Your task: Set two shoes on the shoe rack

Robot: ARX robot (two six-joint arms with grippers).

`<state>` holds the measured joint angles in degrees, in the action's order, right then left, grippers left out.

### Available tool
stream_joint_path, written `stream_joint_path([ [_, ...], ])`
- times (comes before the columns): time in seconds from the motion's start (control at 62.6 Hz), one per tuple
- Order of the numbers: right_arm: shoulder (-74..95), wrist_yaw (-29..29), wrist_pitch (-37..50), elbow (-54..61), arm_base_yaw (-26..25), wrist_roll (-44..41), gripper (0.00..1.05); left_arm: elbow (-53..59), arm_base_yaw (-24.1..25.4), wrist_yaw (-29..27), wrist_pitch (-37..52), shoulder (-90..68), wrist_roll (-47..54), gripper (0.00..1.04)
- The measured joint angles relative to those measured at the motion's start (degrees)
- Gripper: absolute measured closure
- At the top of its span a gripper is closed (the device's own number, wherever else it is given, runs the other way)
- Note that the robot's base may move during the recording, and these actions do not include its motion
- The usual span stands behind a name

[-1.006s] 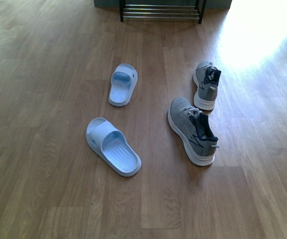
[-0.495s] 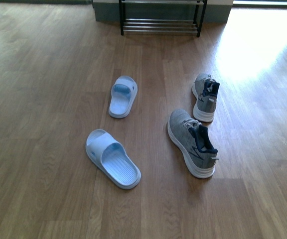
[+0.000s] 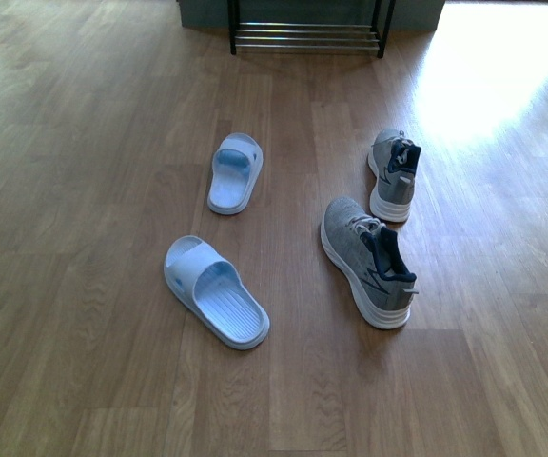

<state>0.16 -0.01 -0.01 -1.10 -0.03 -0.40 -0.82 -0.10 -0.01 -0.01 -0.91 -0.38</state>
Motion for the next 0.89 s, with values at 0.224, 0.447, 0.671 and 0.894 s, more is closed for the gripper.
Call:
stream_joint_path([
  [0.224,0.0,0.0,0.0,0.0,0.0,0.0,0.09,0.0,0.0,0.0,0.0,0.0,0.0,0.09],
  [0.447,0.0,0.0,0.0,0.0,0.0,0.0,0.09,0.0,0.0,0.0,0.0,0.0,0.0,0.09],
  [0.671,0.0,0.0,0.0,0.0,0.0,0.0,0.09,0.0,0.0,0.0,0.0,0.0,0.0,0.09],
  [0.894,0.0,0.0,0.0,0.0,0.0,0.0,0.09,0.0,0.0,0.0,0.0,0.0,0.0,0.09],
])
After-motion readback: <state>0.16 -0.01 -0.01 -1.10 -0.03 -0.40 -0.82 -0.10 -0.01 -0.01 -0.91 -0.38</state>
